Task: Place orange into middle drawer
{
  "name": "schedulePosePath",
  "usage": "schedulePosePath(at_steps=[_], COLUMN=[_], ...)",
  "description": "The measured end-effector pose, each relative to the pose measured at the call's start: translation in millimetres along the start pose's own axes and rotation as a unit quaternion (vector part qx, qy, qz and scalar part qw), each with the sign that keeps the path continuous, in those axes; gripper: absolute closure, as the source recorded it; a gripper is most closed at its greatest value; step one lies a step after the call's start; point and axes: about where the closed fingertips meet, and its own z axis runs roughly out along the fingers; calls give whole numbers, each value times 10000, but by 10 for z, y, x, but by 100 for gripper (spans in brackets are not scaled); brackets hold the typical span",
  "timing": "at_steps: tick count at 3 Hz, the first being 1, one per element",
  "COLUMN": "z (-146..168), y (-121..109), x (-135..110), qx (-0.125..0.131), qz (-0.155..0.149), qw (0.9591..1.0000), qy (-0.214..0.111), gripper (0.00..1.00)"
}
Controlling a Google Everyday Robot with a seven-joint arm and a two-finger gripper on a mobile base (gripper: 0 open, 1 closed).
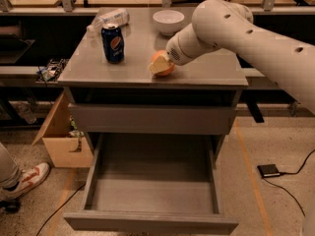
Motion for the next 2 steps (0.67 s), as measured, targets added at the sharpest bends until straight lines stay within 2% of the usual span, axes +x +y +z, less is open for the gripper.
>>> schedulePosePath(at_steps=[1, 2], z=[-283, -719], y=[23, 151], x=[63, 254], qx=[-26, -93], qz=[-185, -238], qw=[9998, 9994], qy=[-24, 230], gripper=[70, 93])
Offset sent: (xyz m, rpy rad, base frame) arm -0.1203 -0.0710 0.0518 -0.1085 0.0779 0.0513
